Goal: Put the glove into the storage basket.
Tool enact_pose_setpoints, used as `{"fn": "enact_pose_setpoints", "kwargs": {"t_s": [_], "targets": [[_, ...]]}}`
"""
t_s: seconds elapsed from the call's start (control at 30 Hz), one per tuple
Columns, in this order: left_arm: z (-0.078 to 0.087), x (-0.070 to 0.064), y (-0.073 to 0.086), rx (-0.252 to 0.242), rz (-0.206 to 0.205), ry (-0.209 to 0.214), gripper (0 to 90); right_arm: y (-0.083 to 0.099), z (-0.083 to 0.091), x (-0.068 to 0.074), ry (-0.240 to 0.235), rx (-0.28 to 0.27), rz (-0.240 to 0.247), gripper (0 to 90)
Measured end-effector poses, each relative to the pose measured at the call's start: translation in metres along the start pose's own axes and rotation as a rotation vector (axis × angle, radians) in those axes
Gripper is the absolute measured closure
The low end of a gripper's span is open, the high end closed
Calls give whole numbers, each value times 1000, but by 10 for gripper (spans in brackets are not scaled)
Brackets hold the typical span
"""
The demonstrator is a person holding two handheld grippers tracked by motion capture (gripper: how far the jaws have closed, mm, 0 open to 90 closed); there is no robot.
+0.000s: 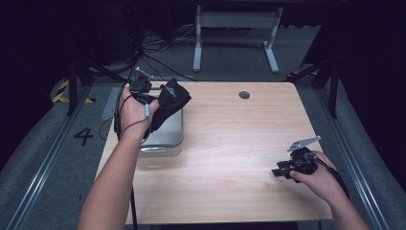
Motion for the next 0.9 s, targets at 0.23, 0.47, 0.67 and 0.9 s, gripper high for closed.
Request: {"fn": "enact_pose_setpoints", "kwargs": {"t_s": [0.23, 0.47, 0.67, 0.9], "targets": [[-18, 17, -4, 27, 52, -66, 682, 1, -2, 0, -3, 6, -5, 554], [-36, 30, -4, 26, 108, -111, 682, 1, -3, -1, -4, 6, -6, 550], [-52, 43, 6, 84, 131, -157, 680, 0, -4, 0, -4, 4, -3, 546], [-64, 51, 12, 110, 151, -163, 680, -1, -3, 2, 3, 1, 6, 545]]}}
Point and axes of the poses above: each handheld gripper's, and its own axes: z roughly backward along the jaws, y roughly out of its underside, x roughly to its left, the point moved 8 cm from there along -z, roughly forward along the jaws, and after that the axes turned 6 degrees about z, right-handed, at the moved point
